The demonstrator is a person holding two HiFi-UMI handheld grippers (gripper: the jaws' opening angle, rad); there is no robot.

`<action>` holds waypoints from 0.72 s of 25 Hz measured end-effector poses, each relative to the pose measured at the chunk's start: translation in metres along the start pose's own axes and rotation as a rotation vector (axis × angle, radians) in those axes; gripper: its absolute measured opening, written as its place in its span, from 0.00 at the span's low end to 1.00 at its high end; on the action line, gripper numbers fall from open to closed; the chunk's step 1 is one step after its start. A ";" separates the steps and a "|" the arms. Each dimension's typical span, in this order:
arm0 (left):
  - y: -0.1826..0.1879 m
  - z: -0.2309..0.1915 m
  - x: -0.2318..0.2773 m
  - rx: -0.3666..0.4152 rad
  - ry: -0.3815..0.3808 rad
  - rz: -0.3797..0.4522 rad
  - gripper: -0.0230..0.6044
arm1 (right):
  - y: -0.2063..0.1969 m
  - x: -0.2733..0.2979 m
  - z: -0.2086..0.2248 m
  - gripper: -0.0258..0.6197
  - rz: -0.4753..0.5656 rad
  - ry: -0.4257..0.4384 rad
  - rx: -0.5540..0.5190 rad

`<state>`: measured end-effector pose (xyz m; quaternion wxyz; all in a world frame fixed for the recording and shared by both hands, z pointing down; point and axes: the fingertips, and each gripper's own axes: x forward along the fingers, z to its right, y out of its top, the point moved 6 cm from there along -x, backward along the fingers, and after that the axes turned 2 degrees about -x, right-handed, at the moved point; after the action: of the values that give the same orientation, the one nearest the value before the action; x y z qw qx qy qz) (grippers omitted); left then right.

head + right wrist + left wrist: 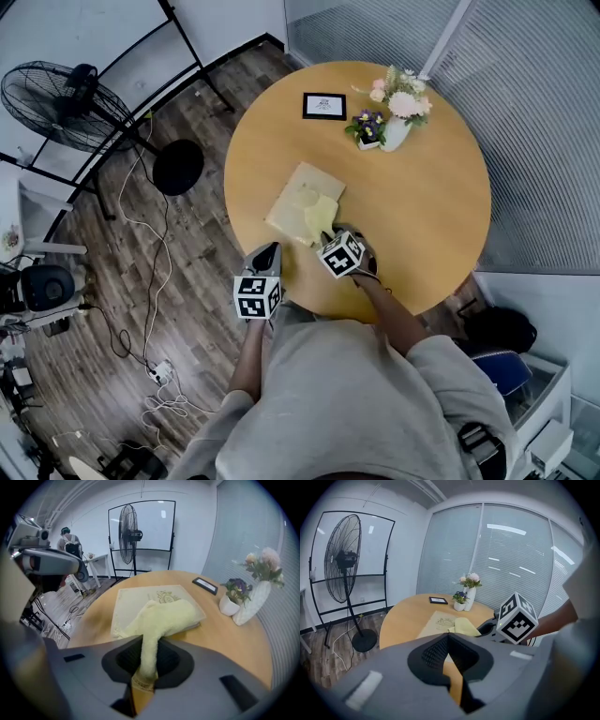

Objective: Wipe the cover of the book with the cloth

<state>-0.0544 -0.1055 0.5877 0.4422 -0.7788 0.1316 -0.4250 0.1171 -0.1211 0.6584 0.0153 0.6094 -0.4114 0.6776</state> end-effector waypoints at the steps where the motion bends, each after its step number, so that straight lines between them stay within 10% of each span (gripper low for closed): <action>1: 0.000 0.001 0.000 0.002 -0.001 0.000 0.05 | -0.002 -0.001 0.001 0.14 0.000 -0.001 0.001; 18: 0.007 0.008 -0.015 0.040 0.047 0.038 0.05 | -0.010 -0.039 0.024 0.14 0.121 -0.082 0.036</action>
<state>-0.0557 -0.0964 0.5718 0.4624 -0.7570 0.1483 -0.4372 0.1517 -0.1097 0.6291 -0.0538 0.6108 -0.4355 0.6591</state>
